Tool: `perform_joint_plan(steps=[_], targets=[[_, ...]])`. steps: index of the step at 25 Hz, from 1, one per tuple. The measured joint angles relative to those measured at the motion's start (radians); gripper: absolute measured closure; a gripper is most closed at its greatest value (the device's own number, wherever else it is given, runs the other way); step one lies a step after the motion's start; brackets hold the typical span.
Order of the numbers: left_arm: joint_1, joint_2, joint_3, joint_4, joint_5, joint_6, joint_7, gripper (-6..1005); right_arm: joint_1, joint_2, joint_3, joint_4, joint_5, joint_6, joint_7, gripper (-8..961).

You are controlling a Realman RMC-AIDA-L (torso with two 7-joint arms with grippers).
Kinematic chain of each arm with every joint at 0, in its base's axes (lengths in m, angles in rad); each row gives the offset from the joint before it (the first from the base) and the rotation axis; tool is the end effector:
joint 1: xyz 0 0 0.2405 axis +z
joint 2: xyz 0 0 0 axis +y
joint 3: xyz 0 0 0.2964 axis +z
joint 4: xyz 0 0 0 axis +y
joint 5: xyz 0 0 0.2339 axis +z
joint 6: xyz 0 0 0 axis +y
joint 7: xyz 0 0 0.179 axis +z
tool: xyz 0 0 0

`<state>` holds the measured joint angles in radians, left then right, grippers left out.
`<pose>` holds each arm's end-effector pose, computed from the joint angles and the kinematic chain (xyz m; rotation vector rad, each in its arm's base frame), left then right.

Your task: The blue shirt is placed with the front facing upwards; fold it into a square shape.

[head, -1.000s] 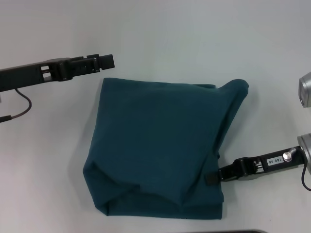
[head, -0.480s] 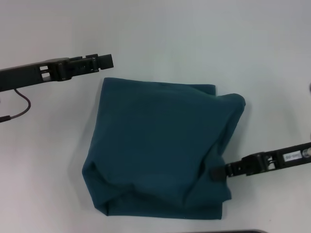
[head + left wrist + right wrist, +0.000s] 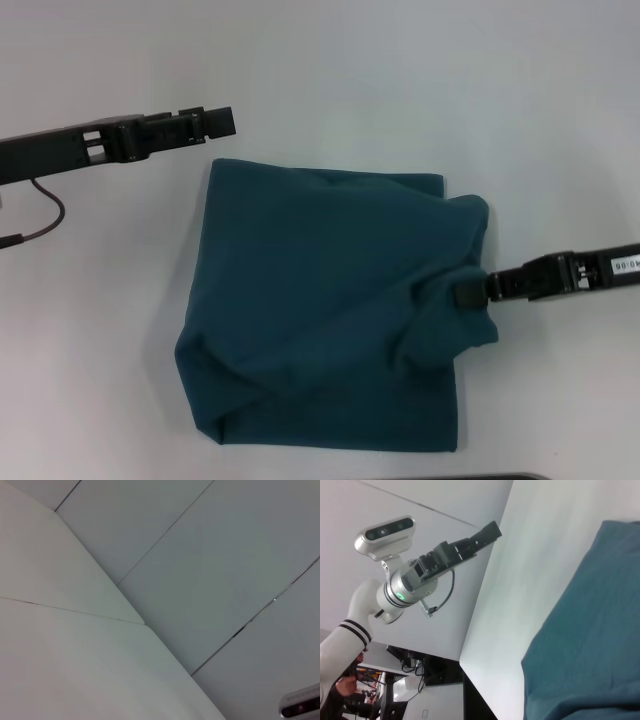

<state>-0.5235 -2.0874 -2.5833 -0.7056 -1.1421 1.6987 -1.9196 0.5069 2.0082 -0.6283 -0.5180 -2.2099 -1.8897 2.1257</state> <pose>-0.2831 0.3709 -0.0238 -2.5638 -1.3425 -0.9768 0.3135 0.3003 -0.0444 2.2643 -1.6582 -0.5716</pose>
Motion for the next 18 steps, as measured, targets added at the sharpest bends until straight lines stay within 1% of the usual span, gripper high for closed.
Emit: perform_joint_plan(steps=[5,10,12,18], targets=[[-0.001,0.0,0.0,0.0,-0.002,0.001,-0.001,92,0.028,-0.003,0.01,-0.021,0.001,-0.011,0.019,873],[0.0,0.0,-0.003,0.0,-0.002,0.001,-0.002,92,0.028,-0.008,0.054,-0.052,0.001,-0.023,0.029,864],[-0.001,0.0,-0.002,0.0,-0.002,-0.001,-0.002,91,0.029,-0.013,0.061,-0.055,0.001,-0.036,0.027,860],[-0.003,0.0,0.0,0.0,-0.002,-0.002,-0.002,91,0.031,-0.018,0.084,-0.068,0.001,-0.068,0.025,849]])
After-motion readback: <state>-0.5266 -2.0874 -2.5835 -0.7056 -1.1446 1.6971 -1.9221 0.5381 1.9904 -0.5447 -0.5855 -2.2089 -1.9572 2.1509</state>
